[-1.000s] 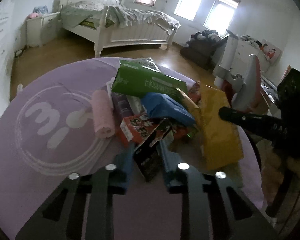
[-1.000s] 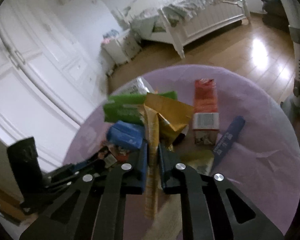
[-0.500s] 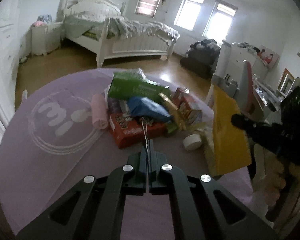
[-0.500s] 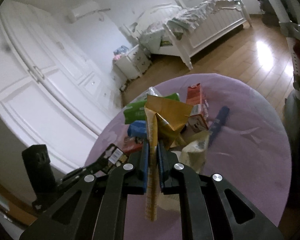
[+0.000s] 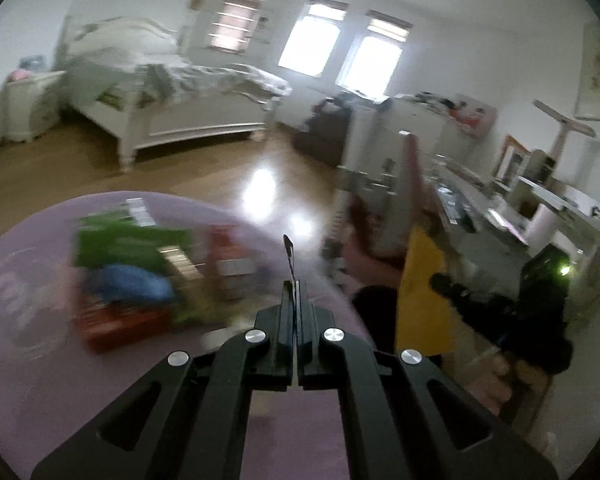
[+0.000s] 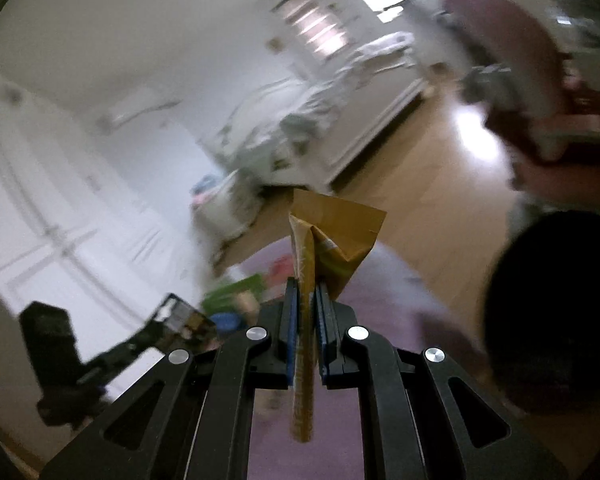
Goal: Collect trash
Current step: 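Carry both items to the black bin and open both tools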
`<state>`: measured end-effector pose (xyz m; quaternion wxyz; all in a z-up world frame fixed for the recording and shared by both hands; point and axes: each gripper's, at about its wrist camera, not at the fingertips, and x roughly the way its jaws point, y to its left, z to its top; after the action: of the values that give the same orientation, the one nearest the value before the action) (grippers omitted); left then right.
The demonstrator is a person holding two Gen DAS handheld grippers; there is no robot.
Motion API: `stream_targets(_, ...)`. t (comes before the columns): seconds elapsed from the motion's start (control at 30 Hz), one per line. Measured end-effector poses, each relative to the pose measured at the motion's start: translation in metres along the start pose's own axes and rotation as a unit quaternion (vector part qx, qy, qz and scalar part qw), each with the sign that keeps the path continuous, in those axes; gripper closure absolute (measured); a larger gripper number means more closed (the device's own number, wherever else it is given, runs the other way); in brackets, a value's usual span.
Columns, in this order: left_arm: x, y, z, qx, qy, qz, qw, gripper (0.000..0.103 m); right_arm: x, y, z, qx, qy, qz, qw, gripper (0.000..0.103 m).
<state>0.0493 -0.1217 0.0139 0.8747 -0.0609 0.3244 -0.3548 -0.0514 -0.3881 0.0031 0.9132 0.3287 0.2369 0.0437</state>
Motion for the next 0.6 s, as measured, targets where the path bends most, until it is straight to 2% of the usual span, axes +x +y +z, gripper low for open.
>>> stream_targets(0.13,0.052,-0.049,0.004,0.028,0.029,-0.055,0.9977,0.102,-0.029,-0.057,0.007,0.029,-0.03,-0.067,0.997,0.094)
stream_targets(0.23,0.094,-0.083,0.0,0.043,0.059,-0.09,0.9933,0.102,-0.04,-0.096,0.006,0.049,-0.033,-0.117,0.991,0.094)
stream_targets(0.37,0.144,-0.118,-0.013,0.06,0.098,-0.115,0.9866,0.102,-0.043,-0.14,-0.001,0.083,-0.025,-0.155,0.984,0.094)
stream_targets(0.6,0.217,-0.152,-0.04,0.07,0.162,-0.134,0.9752,0.102,-0.034,-0.189,-0.023,0.122,-0.002,-0.177,0.977,0.094)
